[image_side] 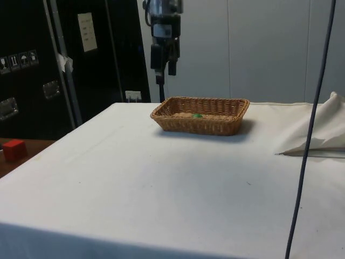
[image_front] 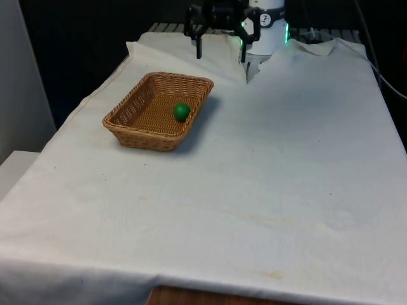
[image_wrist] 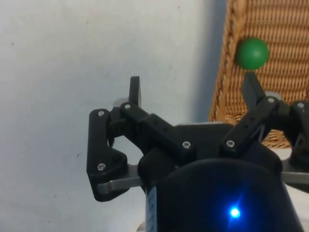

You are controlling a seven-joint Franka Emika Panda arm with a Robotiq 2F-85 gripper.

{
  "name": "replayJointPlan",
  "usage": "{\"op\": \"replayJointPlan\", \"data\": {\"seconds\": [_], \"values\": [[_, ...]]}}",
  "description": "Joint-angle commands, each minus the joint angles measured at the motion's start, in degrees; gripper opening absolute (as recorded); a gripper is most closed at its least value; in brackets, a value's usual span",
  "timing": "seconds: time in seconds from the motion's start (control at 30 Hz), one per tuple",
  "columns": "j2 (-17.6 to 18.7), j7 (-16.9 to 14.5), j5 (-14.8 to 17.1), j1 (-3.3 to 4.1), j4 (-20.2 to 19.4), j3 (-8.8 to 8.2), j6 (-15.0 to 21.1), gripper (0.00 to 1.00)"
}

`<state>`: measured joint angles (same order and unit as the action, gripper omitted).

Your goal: Pick up the ball and place it into the basket.

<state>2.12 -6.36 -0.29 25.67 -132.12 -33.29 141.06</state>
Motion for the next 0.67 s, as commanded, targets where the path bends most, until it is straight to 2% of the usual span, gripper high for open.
{"op": "replayJointPlan", "data": {"seconds": [0.0, 0.03, 0.17, 0.23, 0.27, 0.3, 0.53, 0.63], "values": [[-0.2, 0.3, -0.1, 0.0, 0.1, 0.4, -0.2, 1.0], [-0.5, 1.7, -1.2, 0.23, 0.3, 0.8, -0.9, 1.0], [-1.4, 2.9, -1.3, 0.29, 0.3, 2.69, -1.3, 1.0], [-1.7, 3.2, -1.2, 0.29, 0.3, 3.38, -1.4, 1.0], [-1.6, 2.1, -0.2, 0.06, 0.1, 3.32, -0.9, 1.0], [-1.7, 3.3, -1.2, 0.23, 0.3, 3.72, -1.5, 1.0], [-2.1, 4.6, -0.8, 0.29, 0.2, 6.25, -1.4, 1.0], [-2.1, 4.3, -0.2, 0.06, 0.1, 6.82, -1.0, 1.0]]}}
